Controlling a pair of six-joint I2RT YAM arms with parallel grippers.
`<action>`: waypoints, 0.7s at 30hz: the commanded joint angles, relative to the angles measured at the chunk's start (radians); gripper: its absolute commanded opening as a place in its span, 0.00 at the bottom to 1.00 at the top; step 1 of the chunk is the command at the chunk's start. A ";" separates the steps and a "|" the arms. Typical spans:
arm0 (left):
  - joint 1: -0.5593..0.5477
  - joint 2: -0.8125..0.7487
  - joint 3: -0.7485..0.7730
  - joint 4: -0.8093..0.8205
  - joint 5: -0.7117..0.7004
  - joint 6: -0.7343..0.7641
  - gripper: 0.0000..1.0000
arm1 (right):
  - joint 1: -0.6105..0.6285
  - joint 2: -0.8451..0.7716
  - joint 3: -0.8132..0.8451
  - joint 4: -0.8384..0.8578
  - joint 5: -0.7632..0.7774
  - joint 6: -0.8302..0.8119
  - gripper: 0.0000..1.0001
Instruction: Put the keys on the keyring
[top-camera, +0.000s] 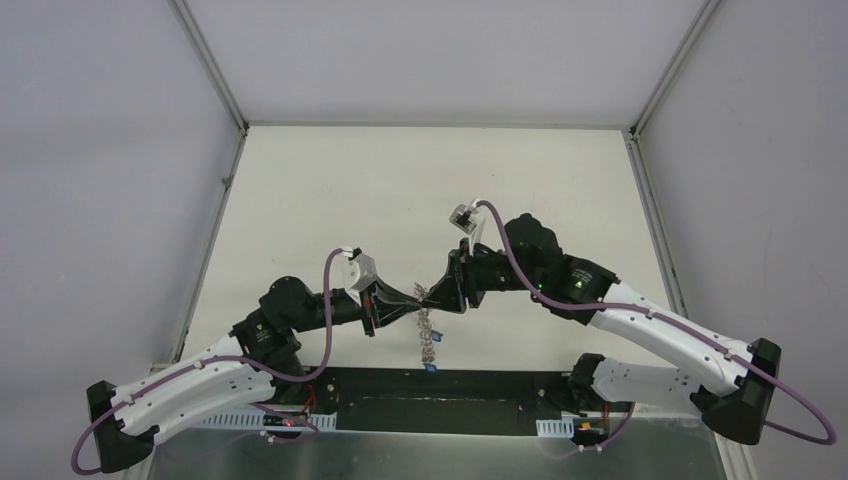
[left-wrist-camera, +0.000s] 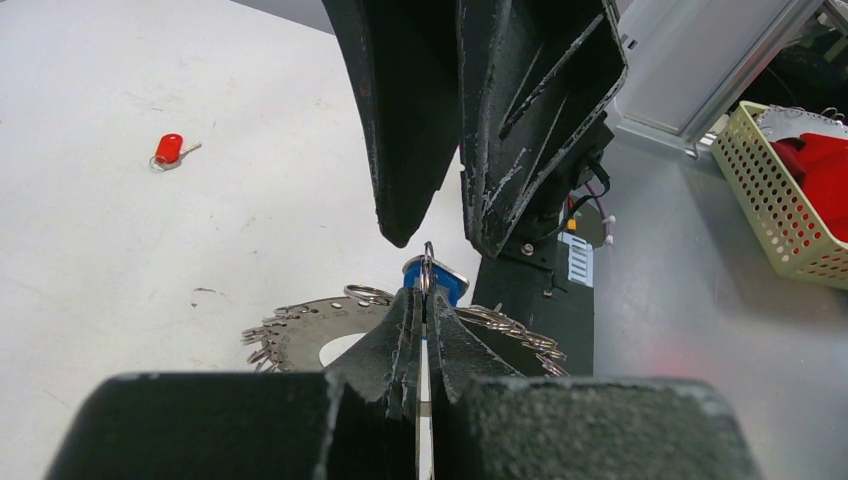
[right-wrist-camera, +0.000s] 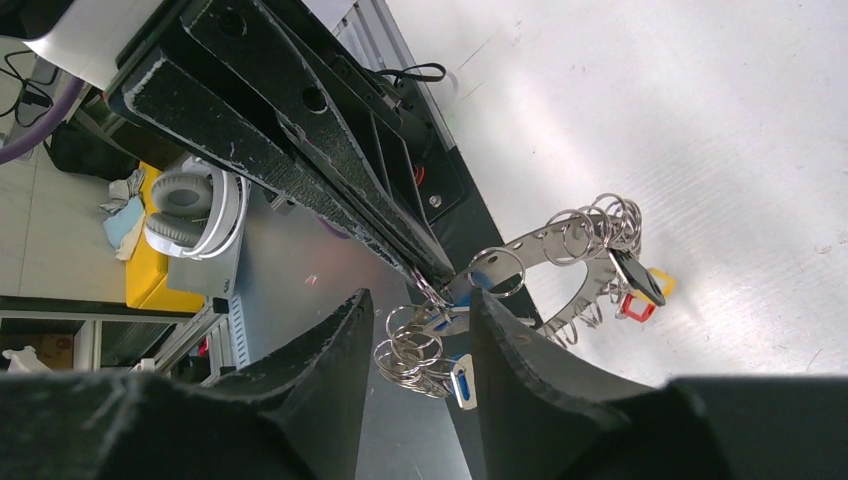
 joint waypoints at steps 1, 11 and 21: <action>-0.008 -0.011 0.048 0.057 0.013 0.005 0.00 | -0.002 -0.003 0.006 0.019 0.020 -0.005 0.41; -0.009 -0.011 0.046 0.057 0.016 0.004 0.00 | -0.005 0.012 -0.022 0.033 0.007 -0.011 0.16; -0.008 -0.017 0.049 0.049 0.015 0.009 0.00 | -0.010 -0.008 -0.032 0.023 0.011 -0.024 0.00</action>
